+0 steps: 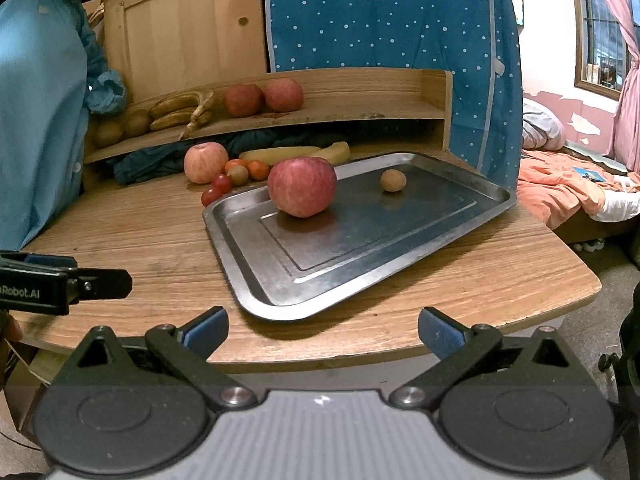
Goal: Organize fruits
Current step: 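Withdraw both open tools from the tray, then move left tool toward a pink apple while right tool approaches a cherry tomato, then close left tool on the pink apple while right tool closes on the cherry tomato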
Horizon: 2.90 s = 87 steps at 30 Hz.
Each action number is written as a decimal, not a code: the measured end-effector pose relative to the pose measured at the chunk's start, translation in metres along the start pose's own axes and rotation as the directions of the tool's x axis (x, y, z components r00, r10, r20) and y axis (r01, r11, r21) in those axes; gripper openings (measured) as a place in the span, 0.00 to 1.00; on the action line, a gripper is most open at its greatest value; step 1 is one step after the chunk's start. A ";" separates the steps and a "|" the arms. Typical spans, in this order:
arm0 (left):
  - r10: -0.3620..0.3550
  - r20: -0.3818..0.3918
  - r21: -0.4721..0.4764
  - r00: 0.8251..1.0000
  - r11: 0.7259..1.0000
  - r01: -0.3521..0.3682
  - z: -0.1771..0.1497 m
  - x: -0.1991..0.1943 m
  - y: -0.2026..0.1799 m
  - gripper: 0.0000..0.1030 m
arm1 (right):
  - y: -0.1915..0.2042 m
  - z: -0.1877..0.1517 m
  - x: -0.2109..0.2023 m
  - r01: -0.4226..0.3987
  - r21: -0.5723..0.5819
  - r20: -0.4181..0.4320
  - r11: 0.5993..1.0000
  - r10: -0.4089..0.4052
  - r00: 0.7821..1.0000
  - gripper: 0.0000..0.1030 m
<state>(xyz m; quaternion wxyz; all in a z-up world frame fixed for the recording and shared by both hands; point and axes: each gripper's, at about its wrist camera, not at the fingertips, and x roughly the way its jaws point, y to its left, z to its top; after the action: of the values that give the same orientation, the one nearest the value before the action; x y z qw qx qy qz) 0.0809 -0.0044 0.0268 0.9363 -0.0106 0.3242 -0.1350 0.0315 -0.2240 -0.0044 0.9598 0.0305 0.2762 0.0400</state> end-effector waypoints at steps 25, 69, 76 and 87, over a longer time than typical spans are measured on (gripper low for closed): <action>0.140 0.106 -0.007 0.985 0.990 -0.140 0.079 0.010 0.032 0.99 | 0.018 0.084 0.036 -0.061 -0.194 0.098 0.979 0.081 0.992 1.00; 0.010 -0.083 0.054 0.996 0.999 -0.006 0.160 0.183 0.070 0.83 | 0.093 0.140 0.196 -0.484 -0.444 -0.351 0.754 0.351 0.868 0.48; -0.015 -0.109 0.030 0.994 0.999 0.019 0.157 0.191 0.075 0.67 | 0.091 0.140 0.196 -0.509 -0.423 -0.361 0.750 0.376 0.853 0.37; -0.012 -0.102 0.012 0.995 1.000 0.014 0.152 0.180 0.076 0.63 | 0.093 0.136 0.193 -0.509 -0.418 -0.340 0.752 0.390 0.856 0.27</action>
<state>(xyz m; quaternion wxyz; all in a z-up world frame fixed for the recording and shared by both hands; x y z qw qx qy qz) 0.3280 0.0117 0.0294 0.9176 0.0001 0.3706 -0.1436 0.2607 -0.1183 0.0161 0.8572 -0.1547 0.3509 0.3437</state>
